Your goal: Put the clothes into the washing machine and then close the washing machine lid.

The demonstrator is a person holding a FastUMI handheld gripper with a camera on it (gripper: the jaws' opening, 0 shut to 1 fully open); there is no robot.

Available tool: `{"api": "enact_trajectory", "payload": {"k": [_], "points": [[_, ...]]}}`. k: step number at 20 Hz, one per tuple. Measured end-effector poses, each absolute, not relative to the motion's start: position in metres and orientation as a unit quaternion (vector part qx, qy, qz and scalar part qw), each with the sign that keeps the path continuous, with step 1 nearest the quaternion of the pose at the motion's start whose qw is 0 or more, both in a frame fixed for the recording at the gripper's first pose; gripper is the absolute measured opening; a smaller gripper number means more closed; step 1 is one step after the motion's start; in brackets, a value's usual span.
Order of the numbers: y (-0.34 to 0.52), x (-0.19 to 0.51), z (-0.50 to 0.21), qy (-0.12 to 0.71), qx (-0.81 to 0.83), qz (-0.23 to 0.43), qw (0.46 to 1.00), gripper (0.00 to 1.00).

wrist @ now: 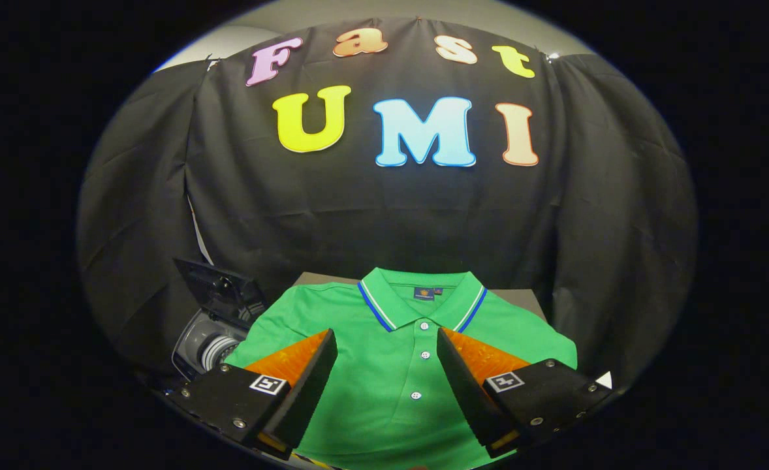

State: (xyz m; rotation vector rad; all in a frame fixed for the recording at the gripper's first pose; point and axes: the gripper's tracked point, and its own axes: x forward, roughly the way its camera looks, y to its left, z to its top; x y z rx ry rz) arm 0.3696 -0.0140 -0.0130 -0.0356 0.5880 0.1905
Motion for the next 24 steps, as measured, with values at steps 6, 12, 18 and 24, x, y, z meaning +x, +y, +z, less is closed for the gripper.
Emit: {"api": "enact_trajectory", "payload": {"k": [6,12,18,24], "points": [[-0.024,0.386,-0.041,0.34,-0.005,0.091,0.936,0.95],[-0.032,0.386,-0.066,0.378,-0.025,0.093,0.921,0.95],[-0.029,0.382,-0.065,0.375,-0.046,0.116,0.919,0.93],[-0.017,0.379,-0.063,0.368,-0.04,0.149,0.917,0.39]]}}
